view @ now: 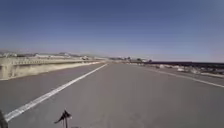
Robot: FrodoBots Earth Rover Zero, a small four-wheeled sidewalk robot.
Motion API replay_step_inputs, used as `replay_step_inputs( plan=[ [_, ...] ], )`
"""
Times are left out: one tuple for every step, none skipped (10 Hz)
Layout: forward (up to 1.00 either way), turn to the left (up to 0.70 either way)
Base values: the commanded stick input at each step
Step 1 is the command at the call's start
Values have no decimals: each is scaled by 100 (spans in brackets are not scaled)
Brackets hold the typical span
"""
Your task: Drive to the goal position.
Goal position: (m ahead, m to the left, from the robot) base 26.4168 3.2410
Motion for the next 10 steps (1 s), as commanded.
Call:
replay_step_inputs(
  plan=[
    [100, 0],
    [100, 0],
    [100, 0],
    [100, 0],
    [100, 0],
    [100, 0],
    [100, 0],
    [100, 0],
    [100, 0],
    [100, 0]
  ],
)
